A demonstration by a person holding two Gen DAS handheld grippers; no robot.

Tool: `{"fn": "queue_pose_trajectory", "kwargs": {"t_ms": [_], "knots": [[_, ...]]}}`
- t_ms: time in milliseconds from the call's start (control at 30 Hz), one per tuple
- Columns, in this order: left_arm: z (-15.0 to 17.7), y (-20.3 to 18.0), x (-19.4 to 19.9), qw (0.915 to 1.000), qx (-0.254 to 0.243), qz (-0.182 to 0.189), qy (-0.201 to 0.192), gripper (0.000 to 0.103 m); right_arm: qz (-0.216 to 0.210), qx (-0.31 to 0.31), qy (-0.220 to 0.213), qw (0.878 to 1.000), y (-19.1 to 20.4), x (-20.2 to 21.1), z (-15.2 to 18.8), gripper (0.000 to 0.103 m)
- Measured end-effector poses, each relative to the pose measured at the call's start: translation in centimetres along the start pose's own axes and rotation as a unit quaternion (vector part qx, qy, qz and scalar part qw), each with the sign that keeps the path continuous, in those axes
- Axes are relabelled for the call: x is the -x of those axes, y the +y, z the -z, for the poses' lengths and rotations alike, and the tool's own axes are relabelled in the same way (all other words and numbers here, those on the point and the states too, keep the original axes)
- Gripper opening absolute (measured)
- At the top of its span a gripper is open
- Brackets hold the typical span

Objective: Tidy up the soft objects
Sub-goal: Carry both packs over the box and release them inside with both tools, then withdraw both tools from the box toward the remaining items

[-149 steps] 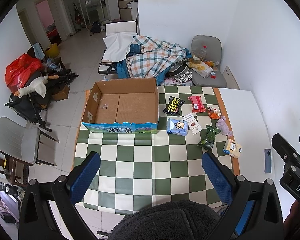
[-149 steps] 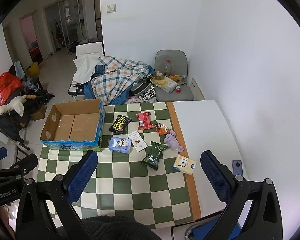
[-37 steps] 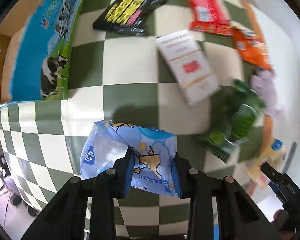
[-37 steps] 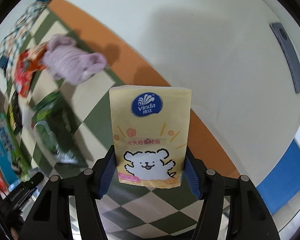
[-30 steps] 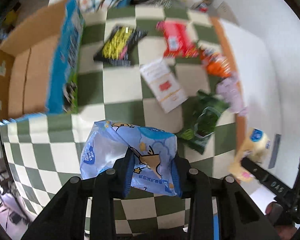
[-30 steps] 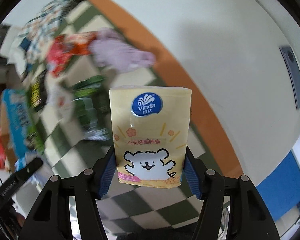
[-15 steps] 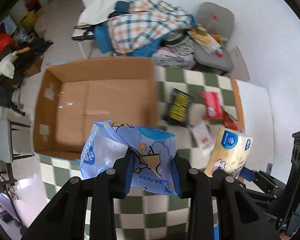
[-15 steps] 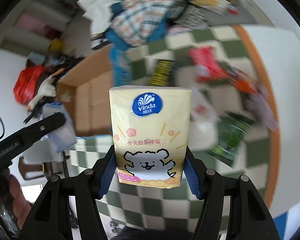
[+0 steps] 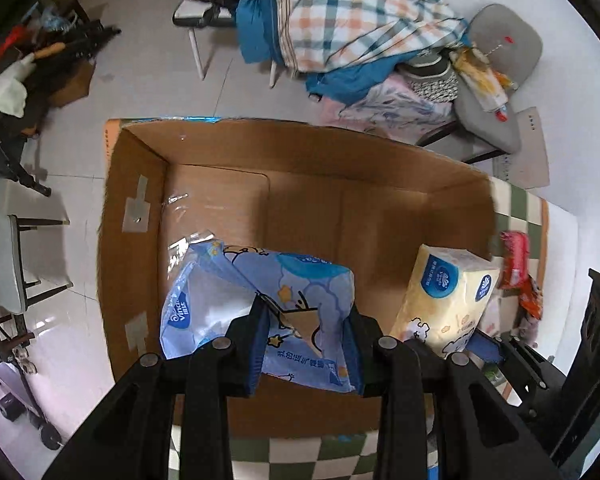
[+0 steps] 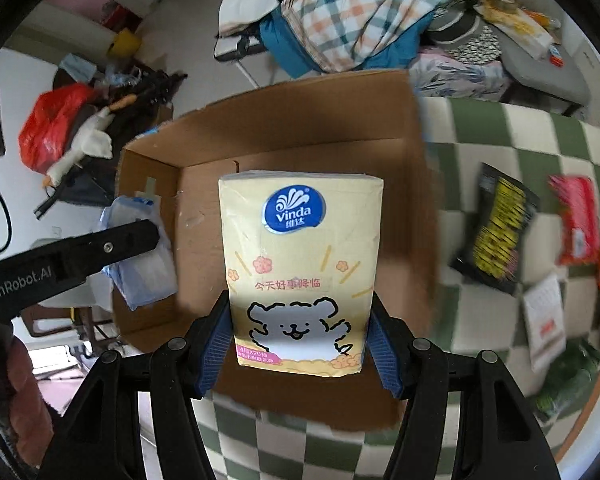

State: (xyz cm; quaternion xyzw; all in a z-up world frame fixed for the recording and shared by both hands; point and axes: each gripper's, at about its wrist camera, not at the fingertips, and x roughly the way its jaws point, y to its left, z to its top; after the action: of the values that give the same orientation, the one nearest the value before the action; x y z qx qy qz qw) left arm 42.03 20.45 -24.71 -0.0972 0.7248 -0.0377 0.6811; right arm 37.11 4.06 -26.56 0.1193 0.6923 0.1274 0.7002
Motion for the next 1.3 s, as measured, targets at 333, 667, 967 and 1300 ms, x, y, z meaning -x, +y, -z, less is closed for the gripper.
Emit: {"fn": "queue_pose_trajectory", "kwargs": {"t_ms": [333, 667, 967, 1300], "knots": [[-3.4, 0.8, -4.6, 0.9990, -0.014, 0.020, 0.039, 0.036, 0.041, 0.018, 0.017, 0.999, 1.8, -6.6, -4.2, 0.065], [-3.9, 0.5, -4.8, 0.9989, -0.030, 0.006, 0.035, 0.074, 0.056, 0.032, 0.033, 0.997, 2.1, -8.4, -6.2, 0.087], [-0.3, 1.7, -1.2, 0.9988, -0.029, -0.014, -0.037, 0.100, 0.083, 0.021, 0.008, 0.996, 1.7, -5.3, -4.3, 0.103], [6.1, 3.1, 0.6, 0.9947, -0.017, -0.051, -0.088, 0.101, 0.130, 0.027, -0.017, 0.991, 2.1, -2.5, 0.1, 0.103]]}}
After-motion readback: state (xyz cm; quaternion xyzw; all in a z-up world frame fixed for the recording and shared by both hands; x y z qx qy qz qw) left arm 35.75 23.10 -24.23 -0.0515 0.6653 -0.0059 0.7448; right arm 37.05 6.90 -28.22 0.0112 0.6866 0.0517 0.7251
